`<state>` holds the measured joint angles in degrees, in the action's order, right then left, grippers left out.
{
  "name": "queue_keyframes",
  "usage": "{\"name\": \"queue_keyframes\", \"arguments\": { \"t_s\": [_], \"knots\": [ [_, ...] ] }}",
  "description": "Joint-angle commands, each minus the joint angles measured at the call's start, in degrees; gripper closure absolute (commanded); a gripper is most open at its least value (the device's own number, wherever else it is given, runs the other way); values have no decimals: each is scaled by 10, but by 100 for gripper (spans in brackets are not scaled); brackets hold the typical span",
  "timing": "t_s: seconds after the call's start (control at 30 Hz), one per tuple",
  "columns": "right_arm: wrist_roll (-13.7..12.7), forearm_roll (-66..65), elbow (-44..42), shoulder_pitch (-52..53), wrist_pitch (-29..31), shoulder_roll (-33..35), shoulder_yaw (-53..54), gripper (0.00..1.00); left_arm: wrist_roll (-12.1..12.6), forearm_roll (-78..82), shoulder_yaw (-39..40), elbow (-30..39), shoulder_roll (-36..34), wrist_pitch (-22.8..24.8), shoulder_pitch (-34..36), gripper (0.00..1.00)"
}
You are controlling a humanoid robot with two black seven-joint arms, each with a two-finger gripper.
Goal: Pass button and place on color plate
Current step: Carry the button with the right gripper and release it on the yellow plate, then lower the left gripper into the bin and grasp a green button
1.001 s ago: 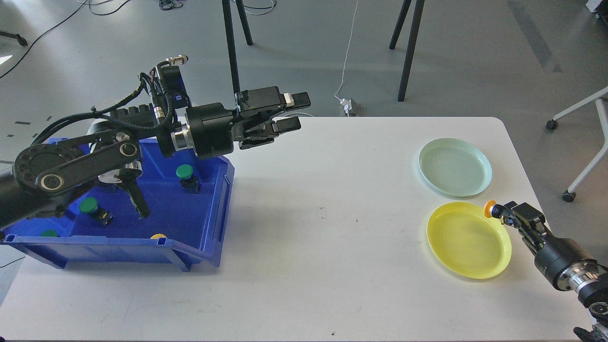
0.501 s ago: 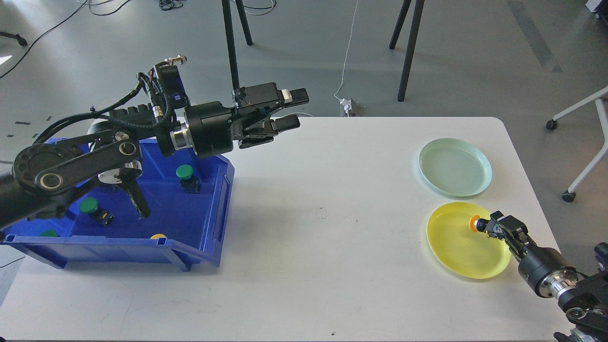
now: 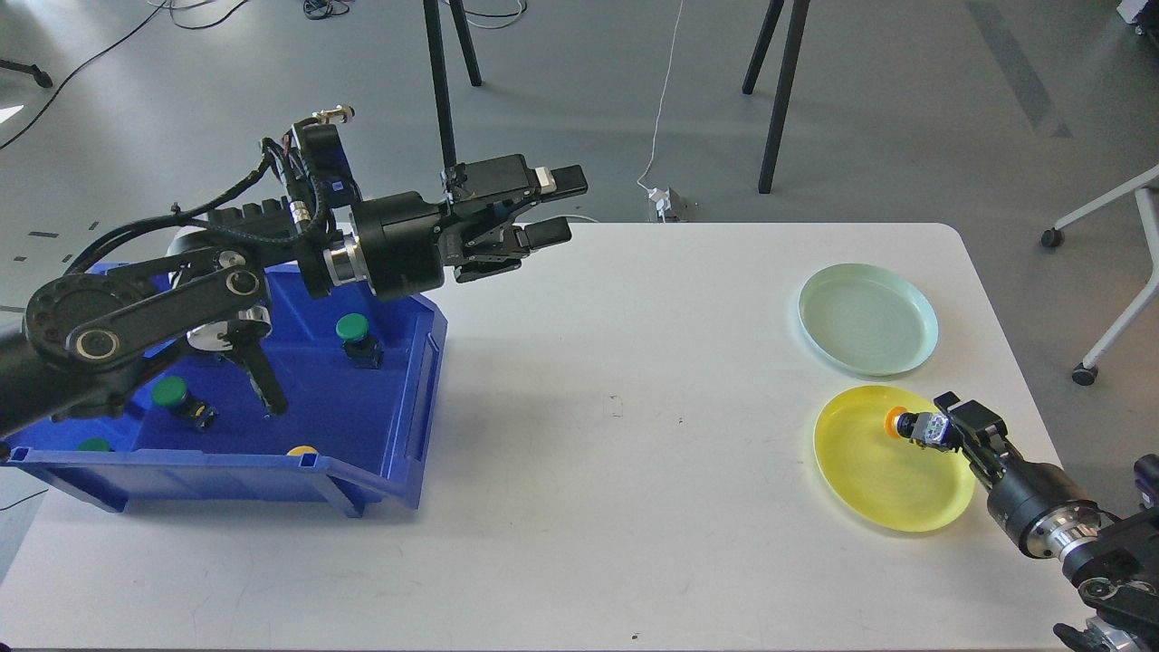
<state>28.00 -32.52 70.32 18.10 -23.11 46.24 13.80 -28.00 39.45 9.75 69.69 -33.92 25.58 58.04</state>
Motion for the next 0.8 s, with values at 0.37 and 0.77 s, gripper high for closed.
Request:
{"name": "queue_keyframes", "arguments": {
  "t_s": [0.37, 0.77],
  "knots": [
    [0, 24, 69, -8, 10, 14, 114, 53, 0, -3, 5, -3, -7, -9, -1, 12],
    [0, 319, 134, 61, 322, -20, 341, 44, 0, 3, 28, 5, -222, 24, -2, 3]
  ]
}}
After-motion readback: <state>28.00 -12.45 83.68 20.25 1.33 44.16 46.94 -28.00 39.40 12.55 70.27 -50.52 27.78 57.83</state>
